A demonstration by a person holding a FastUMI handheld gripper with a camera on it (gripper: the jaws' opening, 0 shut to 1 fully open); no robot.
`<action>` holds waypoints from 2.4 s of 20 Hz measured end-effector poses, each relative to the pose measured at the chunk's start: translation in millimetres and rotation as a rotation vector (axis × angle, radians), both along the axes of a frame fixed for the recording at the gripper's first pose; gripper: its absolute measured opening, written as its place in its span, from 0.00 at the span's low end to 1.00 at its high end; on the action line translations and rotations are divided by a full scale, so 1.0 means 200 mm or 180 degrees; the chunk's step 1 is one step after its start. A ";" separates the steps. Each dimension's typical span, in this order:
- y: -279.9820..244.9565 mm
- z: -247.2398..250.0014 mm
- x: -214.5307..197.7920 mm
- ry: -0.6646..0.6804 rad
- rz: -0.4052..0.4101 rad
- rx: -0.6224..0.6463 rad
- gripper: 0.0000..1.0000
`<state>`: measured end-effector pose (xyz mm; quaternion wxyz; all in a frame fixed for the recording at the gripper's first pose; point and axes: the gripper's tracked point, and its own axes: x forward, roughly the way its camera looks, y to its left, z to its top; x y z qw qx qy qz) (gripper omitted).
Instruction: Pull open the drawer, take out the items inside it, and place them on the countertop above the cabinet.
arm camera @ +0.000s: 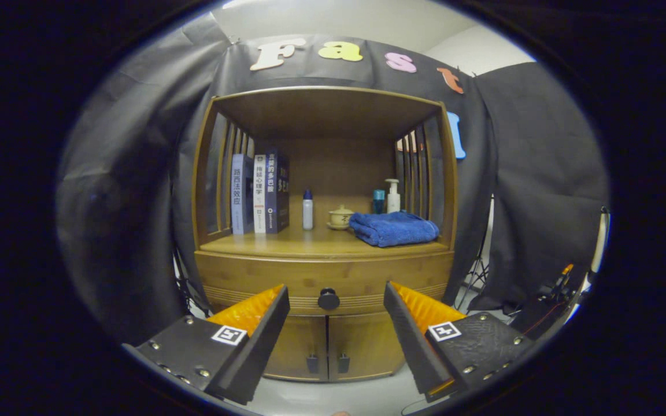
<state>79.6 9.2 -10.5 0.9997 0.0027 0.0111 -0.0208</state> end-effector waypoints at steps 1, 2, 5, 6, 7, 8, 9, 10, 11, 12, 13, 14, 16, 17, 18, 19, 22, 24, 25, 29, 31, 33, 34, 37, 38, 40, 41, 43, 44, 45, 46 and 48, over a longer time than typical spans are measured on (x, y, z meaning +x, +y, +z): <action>0.01 0.00 0.05 0.0028 0.0009 0.0007 0.98; 0.01 -0.01 0.11 0.0063 0.0007 0.0006 0.99; -0.02 -0.09 0.26 0.0247 -0.0051 -0.0021 0.99; -0.05 -0.12 0.30 0.0299 -0.0136 -0.0030 0.99; -0.08 -0.15 0.35 0.0362 -0.0181 -0.0018 0.99; -0.09 -0.19 0.38 0.0399 -0.0198 0.0013 0.99; -0.09 -0.23 0.42 0.0439 -0.0200 0.0065 0.99; -0.09 -0.28 0.46 0.0486 -0.0175 0.0124 0.99; -0.08 -0.33 0.50 0.0538 -0.0151 0.0182 0.99; -0.08 -0.37 0.53 0.0547 -0.0129 0.0241 0.99; -0.05 -0.39 0.57 0.0533 -0.0052 0.0299 0.99; -0.02 -0.41 0.60 0.0501 0.0042 0.0336 0.99; 0.05 -0.46 0.68 0.0590 0.0144 0.0246 0.99; 0.07 -0.49 0.72 0.0638 0.0165 0.0166 0.98; 0.09 -0.52 0.73 0.0668 0.0181 0.0118 0.88; 0.11 -0.53 0.74 0.0639 0.0179 0.0124 0.78; 0.05 -0.57 0.80 0.0654 0.0140 0.0269 0.52; 0.09 -0.58 0.79 0.0727 0.0225 0.0371 0.41; 0.09 -0.58 0.79 0.0762 0.0236 0.0331 0.35; 0.09 -0.57 0.64 0.0683 0.0230 0.0153 0.25; 0.07 -0.57 0.56 0.0705 0.0251 0.0187 0.25; 0.06 -0.58 0.47 0.0703 0.0267 0.0214 0.25; 0.06 -0.57 0.42 0.0692 0.0266 0.0216 0.25; 0.05 -0.58 0.28 0.0718 0.0245 0.0214 0.24; 0.05 -0.58 0.24 0.0738 0.0236 0.0206 0.24; 0.05 -0.58 0.16 0.0741 0.0222 0.0233 0.24; 0.05 -0.57 0.12 0.0745 0.0221 0.0253 0.24; 0.05 -0.58 0.04 0.0745 0.0237 0.0233 0.24; 0.05 -0.58 0.00 0.0733 0.0250 0.0206 0.24; 0.05 -0.58 -0.03 0.0735 0.0263 0.0176 0.24; 0.04 -0.57 -0.05 0.0725 0.0269 0.0149 0.24; 0.02 -0.57 -0.10 0.0714 0.0275 0.0102 0.24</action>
